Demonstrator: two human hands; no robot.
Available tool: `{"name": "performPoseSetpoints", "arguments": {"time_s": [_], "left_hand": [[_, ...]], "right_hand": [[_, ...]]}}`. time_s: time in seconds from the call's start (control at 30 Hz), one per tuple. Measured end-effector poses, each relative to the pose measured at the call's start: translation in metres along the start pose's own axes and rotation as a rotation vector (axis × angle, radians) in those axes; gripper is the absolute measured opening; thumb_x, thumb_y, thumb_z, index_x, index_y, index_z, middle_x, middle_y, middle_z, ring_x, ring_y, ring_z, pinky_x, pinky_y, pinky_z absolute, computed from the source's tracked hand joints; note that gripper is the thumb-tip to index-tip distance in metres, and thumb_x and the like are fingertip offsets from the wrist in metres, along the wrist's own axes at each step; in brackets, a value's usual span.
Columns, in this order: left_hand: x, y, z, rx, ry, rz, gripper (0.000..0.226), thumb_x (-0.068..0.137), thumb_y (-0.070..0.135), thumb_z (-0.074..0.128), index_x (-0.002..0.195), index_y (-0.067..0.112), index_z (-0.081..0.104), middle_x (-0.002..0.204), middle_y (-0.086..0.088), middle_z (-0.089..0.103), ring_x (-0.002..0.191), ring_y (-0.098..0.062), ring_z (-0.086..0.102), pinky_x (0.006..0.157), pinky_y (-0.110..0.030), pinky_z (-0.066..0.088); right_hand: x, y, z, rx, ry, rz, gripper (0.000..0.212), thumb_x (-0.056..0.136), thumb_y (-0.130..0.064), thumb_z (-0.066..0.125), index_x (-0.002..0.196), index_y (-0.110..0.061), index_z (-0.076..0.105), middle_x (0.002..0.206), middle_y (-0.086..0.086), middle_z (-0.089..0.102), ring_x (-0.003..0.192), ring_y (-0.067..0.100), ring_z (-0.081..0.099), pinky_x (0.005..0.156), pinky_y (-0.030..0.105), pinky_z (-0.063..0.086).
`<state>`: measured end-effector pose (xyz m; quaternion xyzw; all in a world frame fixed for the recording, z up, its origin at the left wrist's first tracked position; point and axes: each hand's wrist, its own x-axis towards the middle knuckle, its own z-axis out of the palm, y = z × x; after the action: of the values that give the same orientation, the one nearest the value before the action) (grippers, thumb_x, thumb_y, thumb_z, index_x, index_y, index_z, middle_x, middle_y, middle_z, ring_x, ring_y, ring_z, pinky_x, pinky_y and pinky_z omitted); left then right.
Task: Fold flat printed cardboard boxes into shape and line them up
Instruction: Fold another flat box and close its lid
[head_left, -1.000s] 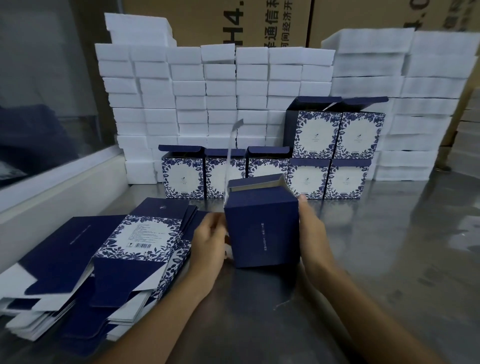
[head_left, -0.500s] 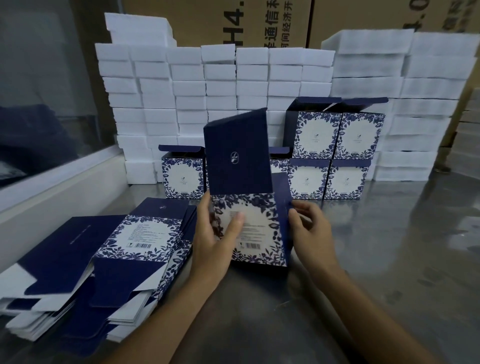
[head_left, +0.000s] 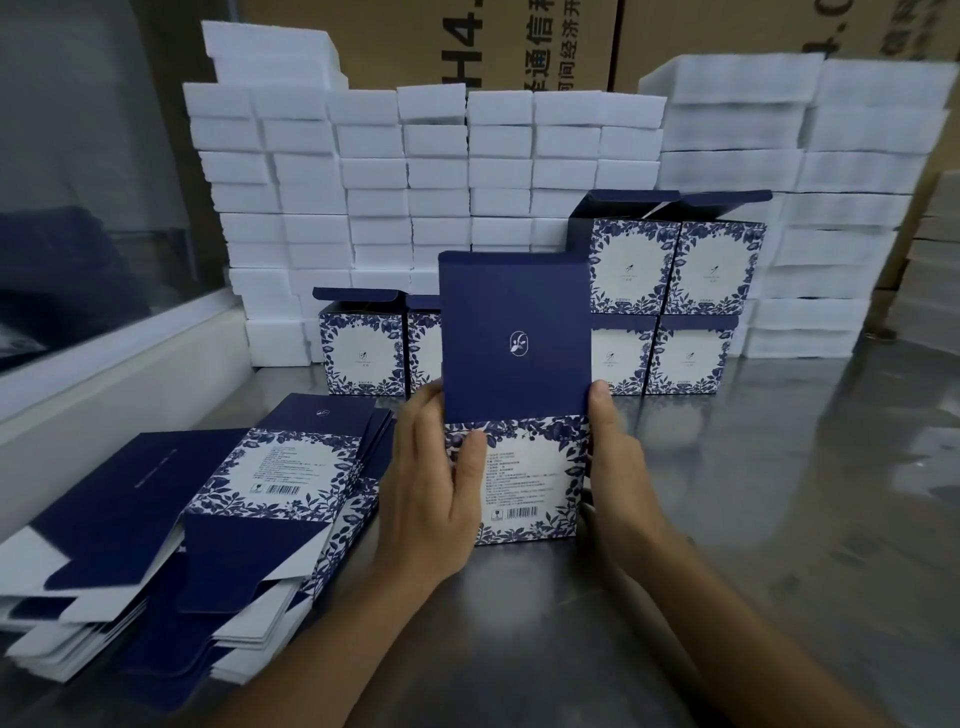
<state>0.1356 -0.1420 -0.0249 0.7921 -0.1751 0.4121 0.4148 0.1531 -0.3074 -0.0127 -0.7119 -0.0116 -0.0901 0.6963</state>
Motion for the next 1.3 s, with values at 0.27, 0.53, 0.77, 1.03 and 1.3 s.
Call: {"name": "performPoseSetpoints", "arguments": {"time_s": [0.27, 0.53, 0.77, 1.03, 1.3], "left_hand": [[-0.004, 0.003, 0.001, 0.082, -0.018, 0.069, 0.066, 0.098, 0.051, 0.037, 0.153, 0.038, 0.003, 0.159, 0.013, 0.015, 0.145, 0.005, 0.014, 0.109, -0.004, 0.015], [-0.008, 0.009, 0.003, 0.057, -0.075, 0.064, 0.048, 0.1, 0.043, 0.034, 0.142, 0.019, 0.037, 0.154, -0.008, 0.037, 0.132, -0.019, 0.05, 0.098, -0.027, 0.047], [-0.006, 0.009, -0.003, 0.116, -0.063, 0.049, 0.047, 0.101, 0.037, 0.03, 0.142, 0.017, 0.043, 0.105, -0.011, 0.071, 0.079, -0.022, 0.068, 0.06, -0.005, 0.035], [-0.004, 0.013, 0.0, 0.109, -0.071, 0.134, 0.047, 0.103, 0.03, 0.029, 0.143, 0.01, 0.045, 0.157, 0.0, 0.033, 0.135, -0.008, 0.042, 0.095, -0.015, 0.043], [-0.001, 0.014, 0.002, 0.184, 0.017, 0.221, 0.036, 0.101, 0.017, 0.037, 0.123, 0.001, 0.06, 0.133, -0.01, 0.061, 0.116, -0.025, 0.062, 0.082, -0.04, 0.058]], "right_hand": [[-0.01, -0.019, 0.003, -0.037, 0.218, -0.377, 0.014, 0.098, -0.041, 0.048, 0.11, -0.046, 0.053, 0.107, -0.001, 0.068, 0.094, 0.021, 0.068, 0.08, 0.043, 0.056], [-0.021, -0.012, 0.015, -0.612, 0.304, -0.736, 0.034, 0.102, -0.031, 0.049, 0.121, -0.012, 0.07, 0.141, 0.013, 0.047, 0.127, 0.027, 0.05, 0.102, 0.046, 0.047], [-0.03, -0.011, 0.028, -0.84, 0.355, -0.865, 0.03, 0.094, -0.039, 0.06, 0.119, -0.027, 0.072, 0.154, 0.007, 0.043, 0.141, 0.044, 0.032, 0.107, 0.056, 0.032], [-0.031, -0.015, 0.027, -0.949, 0.359, -0.929, 0.026, 0.095, -0.037, 0.053, 0.111, -0.03, 0.072, 0.124, -0.007, 0.066, 0.118, 0.025, 0.057, 0.097, 0.061, 0.039], [-0.031, -0.02, 0.026, -0.924, 0.378, -0.874, 0.023, 0.097, -0.042, 0.05, 0.093, -0.029, 0.069, 0.103, -0.016, 0.066, 0.101, 0.021, 0.059, 0.091, 0.053, 0.04]]}}
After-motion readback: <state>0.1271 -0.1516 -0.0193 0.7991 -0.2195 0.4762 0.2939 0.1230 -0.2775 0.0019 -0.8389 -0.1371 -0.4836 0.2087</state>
